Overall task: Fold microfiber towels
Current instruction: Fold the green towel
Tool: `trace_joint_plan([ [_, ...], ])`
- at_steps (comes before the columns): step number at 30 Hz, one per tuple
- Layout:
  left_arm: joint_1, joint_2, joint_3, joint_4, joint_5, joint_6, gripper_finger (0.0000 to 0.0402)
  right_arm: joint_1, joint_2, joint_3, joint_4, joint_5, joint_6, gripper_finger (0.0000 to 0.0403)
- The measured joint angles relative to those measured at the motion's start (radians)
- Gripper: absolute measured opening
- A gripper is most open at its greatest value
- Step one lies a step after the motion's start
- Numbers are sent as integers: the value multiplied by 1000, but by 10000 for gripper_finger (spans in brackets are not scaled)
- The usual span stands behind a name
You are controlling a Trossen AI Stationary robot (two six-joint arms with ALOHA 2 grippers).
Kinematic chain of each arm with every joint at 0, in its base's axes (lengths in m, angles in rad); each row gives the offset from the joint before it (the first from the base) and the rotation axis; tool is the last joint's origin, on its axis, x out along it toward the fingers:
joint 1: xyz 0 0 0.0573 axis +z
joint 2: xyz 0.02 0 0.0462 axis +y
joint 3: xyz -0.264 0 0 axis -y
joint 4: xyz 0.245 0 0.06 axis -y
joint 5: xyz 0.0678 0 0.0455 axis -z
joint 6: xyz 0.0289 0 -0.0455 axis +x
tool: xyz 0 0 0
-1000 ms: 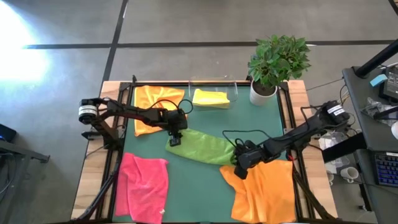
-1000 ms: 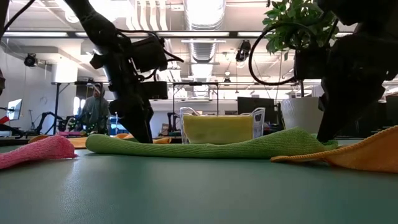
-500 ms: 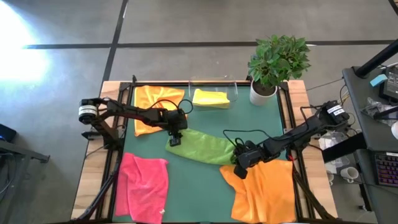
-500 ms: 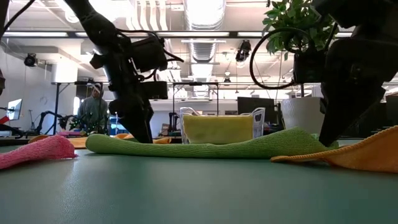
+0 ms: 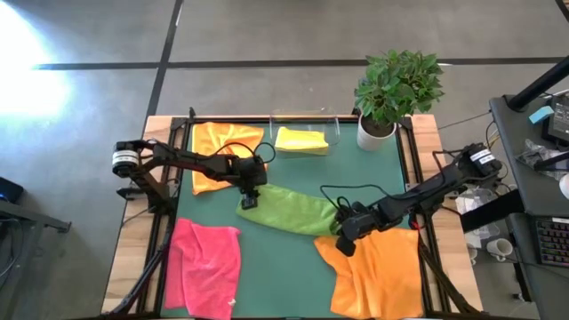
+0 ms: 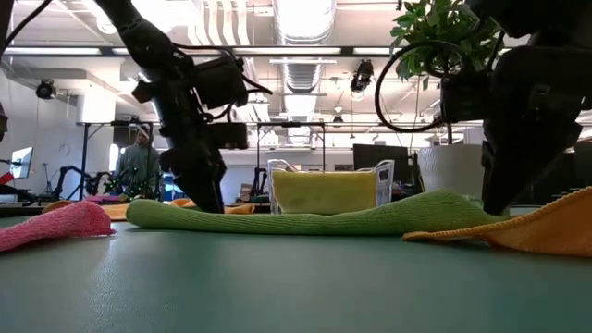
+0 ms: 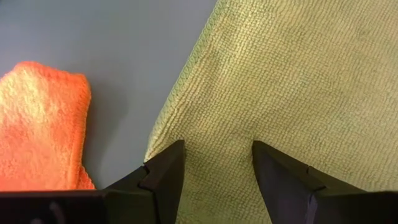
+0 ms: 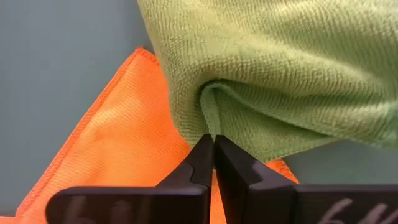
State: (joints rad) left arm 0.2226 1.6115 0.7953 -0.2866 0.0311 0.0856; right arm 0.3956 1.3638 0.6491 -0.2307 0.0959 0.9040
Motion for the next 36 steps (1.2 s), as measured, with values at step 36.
trace_joint_plan([
  [36, 0, -2, 19, -68, 1, -2, 173, 8, -98, 0, -70, 109, -39, 76],
])
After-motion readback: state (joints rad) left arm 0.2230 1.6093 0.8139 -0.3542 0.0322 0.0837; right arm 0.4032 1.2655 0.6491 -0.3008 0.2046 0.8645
